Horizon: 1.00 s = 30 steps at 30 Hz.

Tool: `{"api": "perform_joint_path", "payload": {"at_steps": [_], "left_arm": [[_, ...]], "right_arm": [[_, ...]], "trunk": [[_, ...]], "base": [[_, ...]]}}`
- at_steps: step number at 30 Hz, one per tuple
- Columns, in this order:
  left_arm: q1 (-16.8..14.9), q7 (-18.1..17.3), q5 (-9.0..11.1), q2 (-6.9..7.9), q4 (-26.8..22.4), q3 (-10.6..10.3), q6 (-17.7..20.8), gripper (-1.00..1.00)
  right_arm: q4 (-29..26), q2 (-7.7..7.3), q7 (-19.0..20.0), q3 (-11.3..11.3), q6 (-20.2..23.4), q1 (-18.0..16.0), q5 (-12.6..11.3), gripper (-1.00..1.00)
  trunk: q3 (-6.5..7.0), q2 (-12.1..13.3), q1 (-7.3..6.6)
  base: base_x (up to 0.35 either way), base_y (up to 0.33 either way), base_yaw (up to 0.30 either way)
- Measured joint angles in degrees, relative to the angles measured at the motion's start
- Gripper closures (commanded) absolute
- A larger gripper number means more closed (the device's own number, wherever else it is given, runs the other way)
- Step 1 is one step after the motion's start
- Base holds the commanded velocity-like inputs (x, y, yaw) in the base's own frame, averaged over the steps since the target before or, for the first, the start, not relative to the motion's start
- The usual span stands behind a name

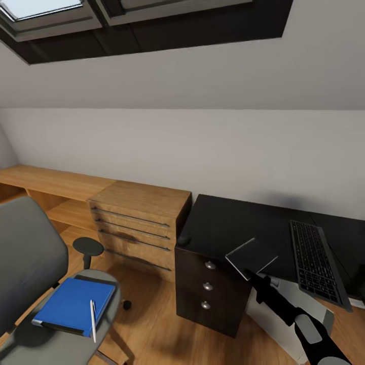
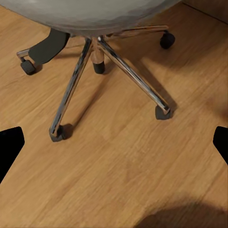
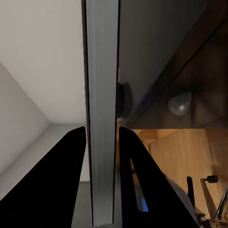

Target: In the bedroom, organize the workspace by keeping the computer under the desk, ensuring the monitor is on the desk, placing the keyboard on the desk next to the monitor, placing the mouse on the desk next to the keyboard, moving the folder from the swivel chair onto the desk next to the mouse, stacking the notebook on top of the folder with the pen on top of the notebook, and positioning the swivel chair next to the desk.

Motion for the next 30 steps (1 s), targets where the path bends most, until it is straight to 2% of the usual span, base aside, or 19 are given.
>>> {"api": "perform_joint_path", "payload": {"at_steps": [18, 27, 30], "left_arm": [[-0.01, 0.00, -0.01, 0.00, 0.00, -0.07, 0.00, -1.00], [-0.02, 0.00, -0.01, 0.00, 0.00, -0.08, 0.00, -1.00], [-0.01, 0.00, -0.05, -0.04, 0.00, -0.11, 0.02, -1.00]], "right_arm": [[0.06, 0.00, -0.23, -0.04, -1.52, 0.00, 0.09, 1.00], [0.06, 0.00, -1.74, -0.21, -2.39, -0.01, 0.03, 1.00], [0.11, 0.01, -2.17, -0.98, -3.53, -0.01, 0.01, 1.00]], "trunk": [[-3.23, -7.22, 3.95], [-3.24, -7.24, 3.96], [-3.24, -7.24, 3.96]], "base": [[0.000, 0.000, 0.000], [0.000, 0.000, 0.000], [0.000, 0.000, 0.000]]}}
